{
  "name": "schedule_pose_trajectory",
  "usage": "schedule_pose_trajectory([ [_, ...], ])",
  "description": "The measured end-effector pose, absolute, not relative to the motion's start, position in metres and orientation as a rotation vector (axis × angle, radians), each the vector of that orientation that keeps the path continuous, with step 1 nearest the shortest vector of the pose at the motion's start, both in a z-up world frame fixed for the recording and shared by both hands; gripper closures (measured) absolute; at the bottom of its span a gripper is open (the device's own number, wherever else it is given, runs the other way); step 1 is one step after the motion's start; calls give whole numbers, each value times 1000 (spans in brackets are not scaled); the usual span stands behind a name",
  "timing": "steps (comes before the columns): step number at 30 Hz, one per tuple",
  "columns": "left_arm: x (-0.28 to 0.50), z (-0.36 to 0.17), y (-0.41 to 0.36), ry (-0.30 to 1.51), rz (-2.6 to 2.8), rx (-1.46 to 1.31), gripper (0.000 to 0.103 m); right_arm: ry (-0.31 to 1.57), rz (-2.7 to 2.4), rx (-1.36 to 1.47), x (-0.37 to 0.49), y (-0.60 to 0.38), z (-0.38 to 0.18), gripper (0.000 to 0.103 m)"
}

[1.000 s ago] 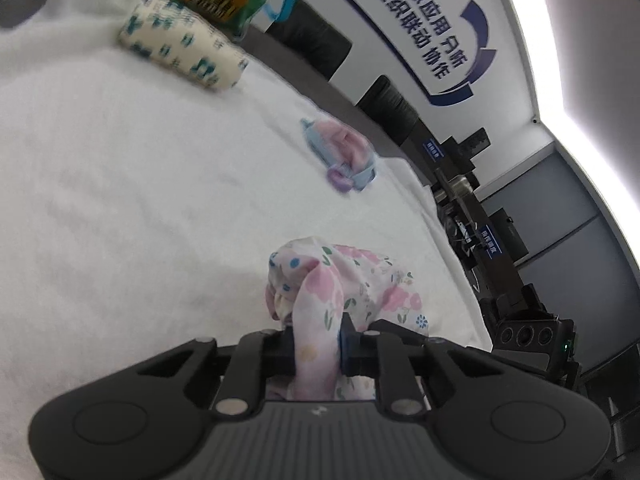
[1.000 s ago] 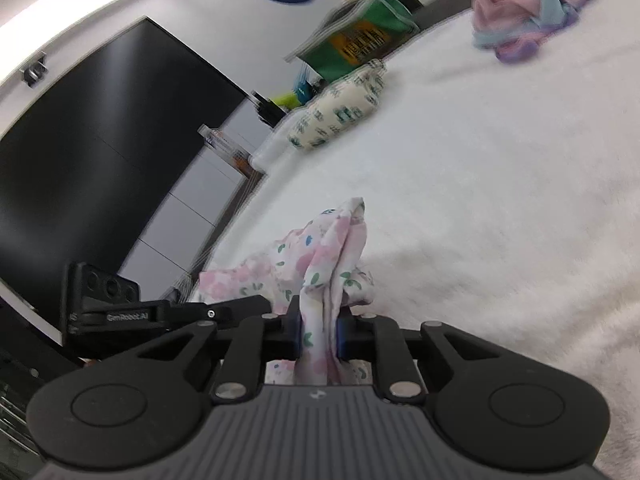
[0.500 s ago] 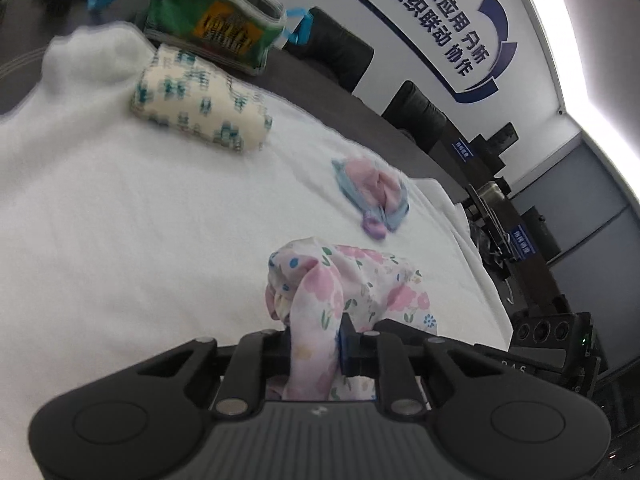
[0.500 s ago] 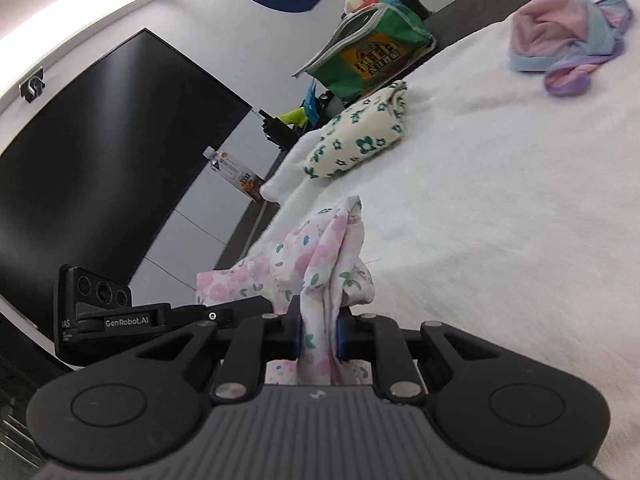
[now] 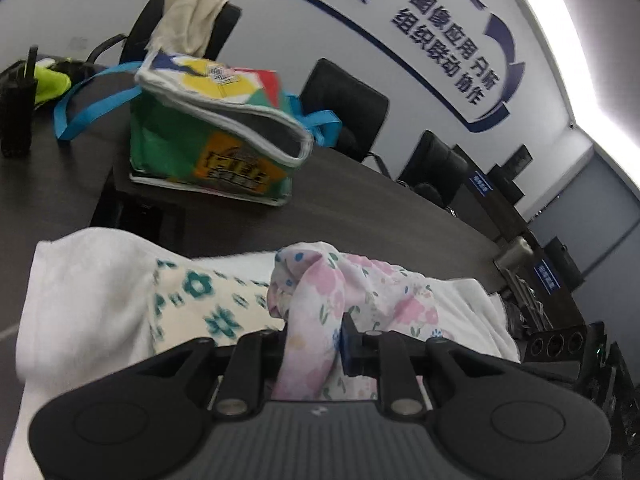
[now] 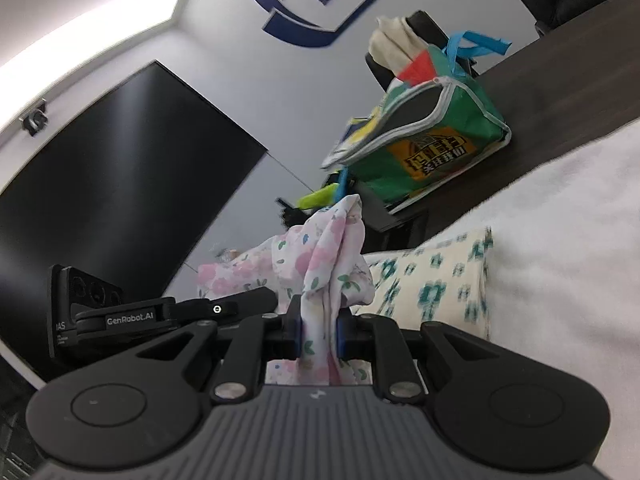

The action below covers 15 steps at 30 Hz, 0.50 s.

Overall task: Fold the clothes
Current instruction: 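Lift the garment with both grippers and carry it onto the green-floral folded cloth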

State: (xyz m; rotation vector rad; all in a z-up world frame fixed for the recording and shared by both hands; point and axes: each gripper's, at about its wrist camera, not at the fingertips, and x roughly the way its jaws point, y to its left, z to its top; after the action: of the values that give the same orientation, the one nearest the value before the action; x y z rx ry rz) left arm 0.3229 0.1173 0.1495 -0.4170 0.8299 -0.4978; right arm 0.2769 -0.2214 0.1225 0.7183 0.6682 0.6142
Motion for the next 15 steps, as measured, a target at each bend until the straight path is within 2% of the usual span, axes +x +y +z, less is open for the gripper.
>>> schedule_pose_trajectory([
  [7, 385, 85, 124, 879, -451, -474, 85, 785, 537, 628, 357, -195, 83, 89],
  [12, 393, 47, 129, 887, -451, -539, 80, 843, 509, 591, 381, -196, 57, 88],
  [14, 392, 42, 133, 876, -459, -570, 78, 849, 500, 600, 386, -199, 45, 80],
  [15, 392, 42, 135, 877, -463, -584, 78, 840, 492, 607, 386, -201, 39, 72],
])
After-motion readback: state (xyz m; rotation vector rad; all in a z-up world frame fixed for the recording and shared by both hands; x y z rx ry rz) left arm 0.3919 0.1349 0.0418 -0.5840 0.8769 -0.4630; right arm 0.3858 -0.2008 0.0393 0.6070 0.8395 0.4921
